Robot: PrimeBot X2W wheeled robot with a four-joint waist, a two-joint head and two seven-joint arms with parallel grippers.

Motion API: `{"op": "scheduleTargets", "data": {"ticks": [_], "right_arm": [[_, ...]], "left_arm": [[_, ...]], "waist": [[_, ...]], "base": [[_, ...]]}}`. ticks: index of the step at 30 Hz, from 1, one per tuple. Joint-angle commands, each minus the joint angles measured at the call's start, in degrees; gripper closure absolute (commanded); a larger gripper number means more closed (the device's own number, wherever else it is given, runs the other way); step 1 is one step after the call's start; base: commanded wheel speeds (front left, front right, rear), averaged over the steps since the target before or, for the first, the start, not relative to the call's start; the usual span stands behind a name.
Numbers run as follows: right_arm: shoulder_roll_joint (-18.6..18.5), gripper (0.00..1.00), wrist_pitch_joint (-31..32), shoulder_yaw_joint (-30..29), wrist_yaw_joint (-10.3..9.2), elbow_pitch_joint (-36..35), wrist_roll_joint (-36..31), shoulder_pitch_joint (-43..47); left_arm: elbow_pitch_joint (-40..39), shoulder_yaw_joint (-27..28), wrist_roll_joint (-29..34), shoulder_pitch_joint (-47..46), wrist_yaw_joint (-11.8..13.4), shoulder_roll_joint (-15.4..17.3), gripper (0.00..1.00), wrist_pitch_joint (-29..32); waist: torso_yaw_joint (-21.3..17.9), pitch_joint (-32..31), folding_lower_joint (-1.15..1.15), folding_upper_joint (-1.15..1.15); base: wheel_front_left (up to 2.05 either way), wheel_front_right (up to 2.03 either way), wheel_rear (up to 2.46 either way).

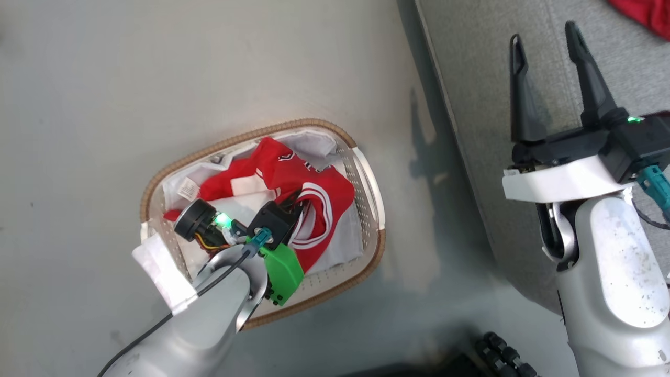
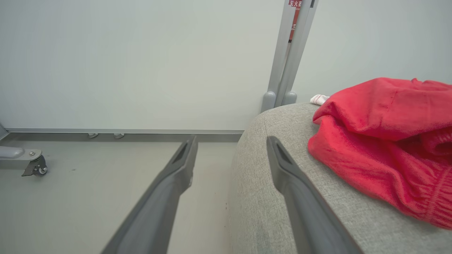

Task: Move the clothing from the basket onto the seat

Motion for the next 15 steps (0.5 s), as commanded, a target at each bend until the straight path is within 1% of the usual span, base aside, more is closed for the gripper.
{"op": "scheduleTargets", "data": {"ticks": [1, 6, 15], "right_arm": [[-0.21, 0.0, -0.01, 0.06, -0.08, 0.61, -0.57, 1.56], [-0.2, 0.0, -0.01, 0.06, -0.08, 2.58, -1.19, 4.46], [-0.2, 0.0, -0.01, 0.51, -0.08, 5.26, -1.94, 9.94]], "left_arm": [[-2.01, 0.76, 0.78, 1.95, 0.61, 1.21, 1.0, -0.18], [-10.6, 3.47, 2.38, 6.09, 1.42, 4.18, 1.0, -0.2], [-22.69, 7.58, 4.58, 10.56, 2.84, 9.37, 1.0, -0.2]], "waist": [[1.67, -6.35, 0.0, 0.0], [2.77, -13.14, 0.0, 0.0], [3.74, -23.03, 0.0, 0.0]], "base": [[0.0, 0.0, 0.0], [0.0, 0.0, 0.0], [0.0, 0.0, 0.0]]}}
